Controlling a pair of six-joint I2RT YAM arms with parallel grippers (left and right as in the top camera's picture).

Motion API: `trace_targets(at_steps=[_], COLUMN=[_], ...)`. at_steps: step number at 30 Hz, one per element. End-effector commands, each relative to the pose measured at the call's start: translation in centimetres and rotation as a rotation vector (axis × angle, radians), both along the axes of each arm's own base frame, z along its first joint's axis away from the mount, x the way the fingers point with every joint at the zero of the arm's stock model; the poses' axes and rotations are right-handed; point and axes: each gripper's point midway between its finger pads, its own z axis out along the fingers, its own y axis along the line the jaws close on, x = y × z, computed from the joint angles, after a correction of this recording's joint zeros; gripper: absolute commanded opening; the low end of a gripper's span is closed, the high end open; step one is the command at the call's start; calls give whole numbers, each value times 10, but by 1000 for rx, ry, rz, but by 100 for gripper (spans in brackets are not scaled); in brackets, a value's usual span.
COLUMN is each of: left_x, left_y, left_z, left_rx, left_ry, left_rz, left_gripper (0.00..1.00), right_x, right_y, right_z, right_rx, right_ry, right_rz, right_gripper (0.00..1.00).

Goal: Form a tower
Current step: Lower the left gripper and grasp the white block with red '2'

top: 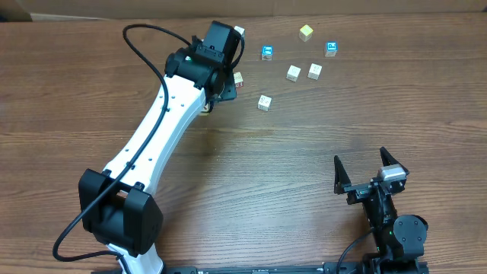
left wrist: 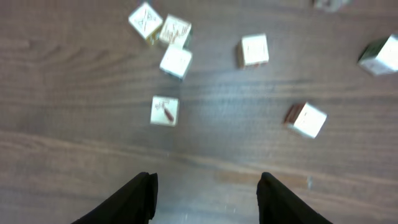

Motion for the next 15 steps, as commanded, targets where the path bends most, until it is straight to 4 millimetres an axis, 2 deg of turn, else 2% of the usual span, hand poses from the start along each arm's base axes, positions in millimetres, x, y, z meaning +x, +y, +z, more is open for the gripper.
trace_targets(at_steps=[1, 15], left_x=[13, 36], left_y=[4, 6], left_z=[12, 25], left_rx=[16, 19], left_ry=[-59, -163], left_rz=[6, -4], left_gripper=[52, 56], right_x=[0, 0], right_y=[0, 0], right_z=[-2, -2], right_rx=[-4, -4], right_ry=[-4, -4], right_rz=[-4, -4], right_gripper=[100, 100])
